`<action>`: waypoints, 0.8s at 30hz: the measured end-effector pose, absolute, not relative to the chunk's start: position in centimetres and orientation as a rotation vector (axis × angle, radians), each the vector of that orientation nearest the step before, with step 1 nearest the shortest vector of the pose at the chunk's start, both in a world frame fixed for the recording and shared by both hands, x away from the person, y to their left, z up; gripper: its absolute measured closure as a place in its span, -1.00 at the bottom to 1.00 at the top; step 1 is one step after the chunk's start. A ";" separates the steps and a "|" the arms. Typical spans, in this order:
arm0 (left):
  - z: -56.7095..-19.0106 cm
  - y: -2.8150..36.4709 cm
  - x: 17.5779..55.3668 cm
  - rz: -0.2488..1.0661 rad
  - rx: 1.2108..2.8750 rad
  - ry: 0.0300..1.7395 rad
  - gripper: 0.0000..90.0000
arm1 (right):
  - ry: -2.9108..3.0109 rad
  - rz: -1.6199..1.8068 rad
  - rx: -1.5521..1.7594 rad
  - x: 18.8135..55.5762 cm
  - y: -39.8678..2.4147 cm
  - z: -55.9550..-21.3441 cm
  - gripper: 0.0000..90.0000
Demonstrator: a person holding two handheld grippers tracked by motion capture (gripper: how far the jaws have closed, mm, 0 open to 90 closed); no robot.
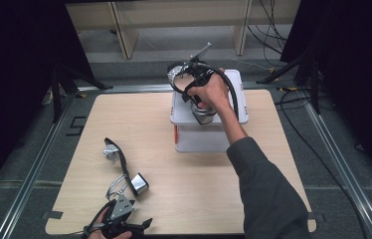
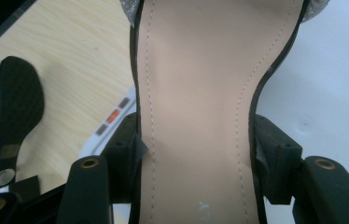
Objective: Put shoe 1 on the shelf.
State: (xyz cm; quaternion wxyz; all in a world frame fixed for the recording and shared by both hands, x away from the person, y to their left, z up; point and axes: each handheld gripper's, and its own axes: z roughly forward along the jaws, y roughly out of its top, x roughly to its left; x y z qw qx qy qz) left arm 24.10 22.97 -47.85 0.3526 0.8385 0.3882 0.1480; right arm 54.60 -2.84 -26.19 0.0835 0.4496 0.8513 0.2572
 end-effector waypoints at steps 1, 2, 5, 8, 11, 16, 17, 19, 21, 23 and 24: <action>-47.8 23.0 24.1 0.380 2.173 1.001 -0.66 | 2.535 0.774 1.352 54.8 -3.0 -26.3 -0.04; -47.9 22.8 24.1 0.379 2.158 1.008 -0.66 | 2.527 0.787 1.374 55.2 -3.2 -26.4 -0.04; -47.9 22.7 24.0 0.376 2.156 1.006 -0.66 | 2.500 0.770 1.469 55.8 -3.3 -26.8 -0.04; -47.9 22.8 24.1 0.377 2.154 0.996 -0.66 | 2.477 0.749 1.499 56.6 -3.5 -27.1 -0.04; -47.8 23.0 24.1 0.378 2.185 0.975 -0.66 | 2.441 0.742 1.581 57.2 -3.5 -27.1 -0.04; -47.9 22.8 24.0 0.367 2.158 0.992 -0.66 | 2.381 0.740 1.649 58.0 -3.8 -27.1 -0.04; -48.0 22.6 23.9 0.360 2.136 1.007 -0.66 | 2.372 0.735 1.654 58.2 -3.9 -27.3 -0.04; -48.0 22.8 24.0 0.373 2.169 0.990 -0.66 | 2.361 0.720 1.659 58.4 -3.8 -27.5 -0.04; -48.0 22.8 24.0 0.372 2.168 0.990 -0.66 | 2.373 0.702 1.655 58.6 -3.6 -27.7 -0.04; -48.0 22.7 24.0 0.369 2.150 0.995 -0.66 | 2.365 0.688 1.686 58.7 -3.3 -27.8 -0.05; -48.0 22.7 24.0 0.369 2.147 0.994 -0.66 | 2.369 0.674 1.689 58.8 -3.3 -28.0 -0.05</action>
